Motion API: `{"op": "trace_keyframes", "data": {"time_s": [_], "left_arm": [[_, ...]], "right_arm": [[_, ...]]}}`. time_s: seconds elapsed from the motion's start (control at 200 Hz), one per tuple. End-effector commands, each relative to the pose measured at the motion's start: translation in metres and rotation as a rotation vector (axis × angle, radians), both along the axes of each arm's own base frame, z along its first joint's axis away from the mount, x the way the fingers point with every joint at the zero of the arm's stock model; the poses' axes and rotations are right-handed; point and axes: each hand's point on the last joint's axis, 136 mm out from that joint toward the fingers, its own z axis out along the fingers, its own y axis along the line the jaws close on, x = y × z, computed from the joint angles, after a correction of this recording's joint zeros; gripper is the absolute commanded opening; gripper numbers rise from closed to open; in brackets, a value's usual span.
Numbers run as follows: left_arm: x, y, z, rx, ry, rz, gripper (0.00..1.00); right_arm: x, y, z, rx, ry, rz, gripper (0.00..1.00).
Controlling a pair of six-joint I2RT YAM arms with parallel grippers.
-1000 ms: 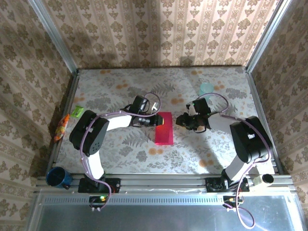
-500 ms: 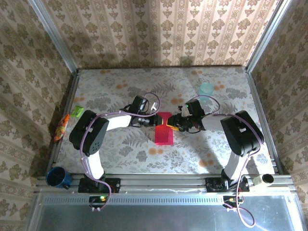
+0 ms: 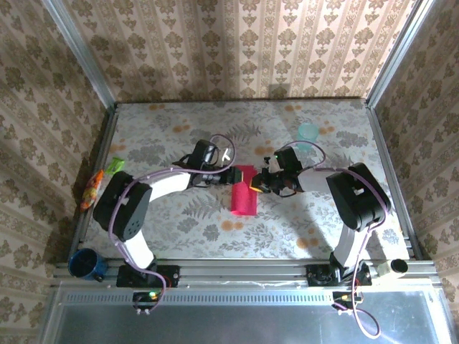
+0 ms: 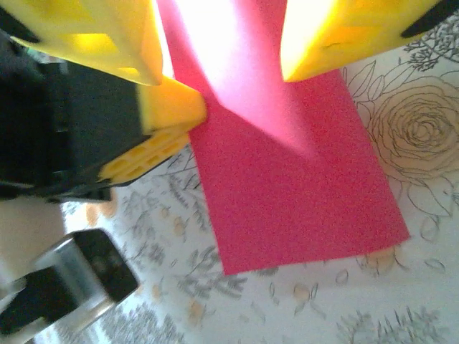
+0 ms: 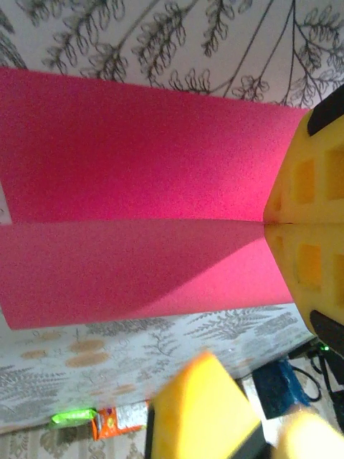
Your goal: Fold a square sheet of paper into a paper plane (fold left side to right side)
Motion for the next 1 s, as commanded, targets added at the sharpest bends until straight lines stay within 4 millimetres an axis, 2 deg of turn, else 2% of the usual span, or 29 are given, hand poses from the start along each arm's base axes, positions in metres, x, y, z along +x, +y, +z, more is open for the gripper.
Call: {"op": "trace_keyframes", "data": {"time_s": [0.0,0.085,0.255,0.54,0.695,0.815,0.875,0.995], "left_arm": [[-0.002,0.018,-0.007,0.076,-0.018,0.017,0.53],[-0.006,0.019,-0.015,0.099,-0.006,0.007,0.56],[-0.009,0.010,-0.022,0.104,0.009,-0.022,0.60],[-0.012,-0.002,-0.038,0.142,0.032,-0.051,0.61],[-0.015,-0.002,-0.051,0.198,0.047,-0.057,0.55],[-0.018,0.001,-0.061,0.261,0.053,-0.055,0.44],[-0.020,0.004,-0.067,0.300,0.057,-0.058,0.39],[-0.023,0.005,-0.075,0.335,0.066,-0.067,0.39]], "right_arm": [[-0.002,-0.006,-0.012,-0.072,0.022,0.002,0.07],[-0.002,-0.007,-0.014,-0.089,0.024,0.003,0.07],[-0.003,-0.005,-0.014,-0.087,0.024,0.009,0.08],[-0.005,-0.006,-0.019,-0.114,0.031,0.007,0.10],[-0.006,-0.006,-0.019,-0.115,0.032,0.008,0.11],[-0.006,-0.007,-0.016,-0.113,0.025,0.005,0.14],[-0.005,-0.009,-0.012,-0.115,0.014,-0.003,0.18],[-0.004,-0.023,-0.001,-0.141,-0.018,-0.041,0.27]]}}
